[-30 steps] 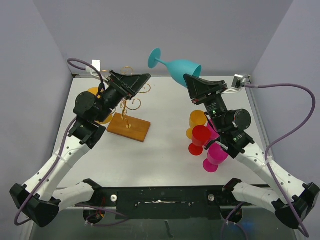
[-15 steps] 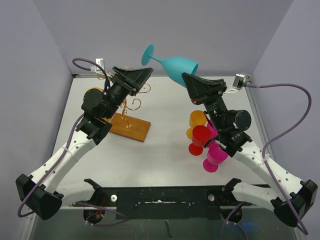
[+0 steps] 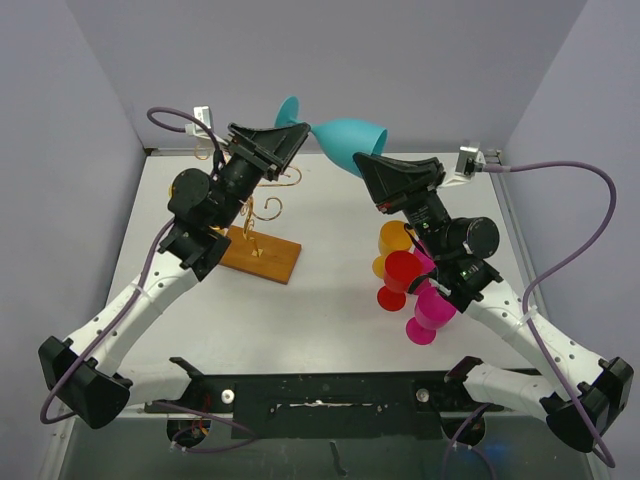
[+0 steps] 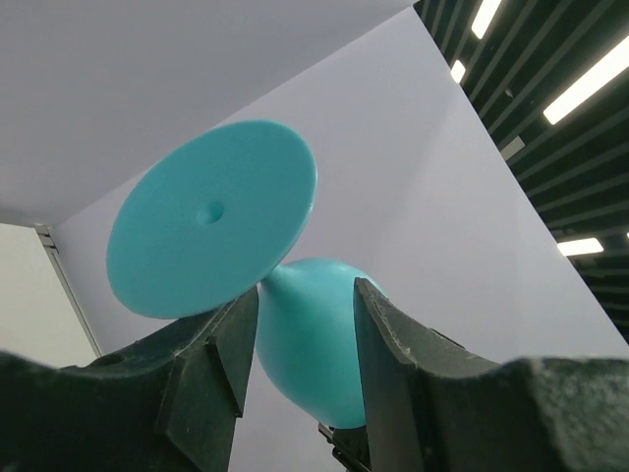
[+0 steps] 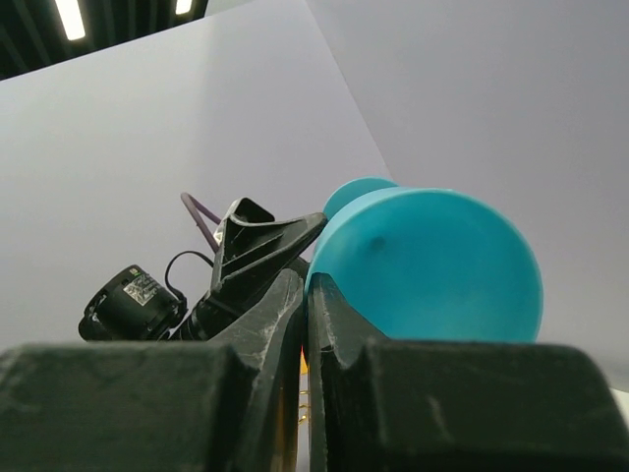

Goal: Place the wine glass upside down on the wine glass rack

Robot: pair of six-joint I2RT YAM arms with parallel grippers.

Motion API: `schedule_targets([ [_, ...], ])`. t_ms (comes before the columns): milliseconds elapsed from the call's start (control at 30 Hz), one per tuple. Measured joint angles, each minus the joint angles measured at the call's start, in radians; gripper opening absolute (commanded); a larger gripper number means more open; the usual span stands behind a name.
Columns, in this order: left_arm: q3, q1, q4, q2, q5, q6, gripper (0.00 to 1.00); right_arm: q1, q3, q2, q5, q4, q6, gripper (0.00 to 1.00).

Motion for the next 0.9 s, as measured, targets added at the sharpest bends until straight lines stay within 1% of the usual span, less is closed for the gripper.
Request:
schedule_targets([
  [167,0.002,-0.004,0.0,0.011,0.0,-0.011,0.36,0.0,0.0,0.0,-0.035,0.003,-0.014,0.0],
  [400,0.002,-0.004,0.001,0.016,-0.002,-0.017,0.26,0.0,0.0,0.0,-0.078,0.006,-0.022,0.0],
  [667,0.002,-0.003,0.016,0.016,-0.011,-0.018,0.25,0.0,-0.016,-0.001,-0.097,0.011,-0.032,0.0],
  [900,0.002,-0.003,0.025,0.016,-0.028,-0.025,0.24,0.0,-0.038,-0.003,-0.149,0.013,-0.04,0.0],
])
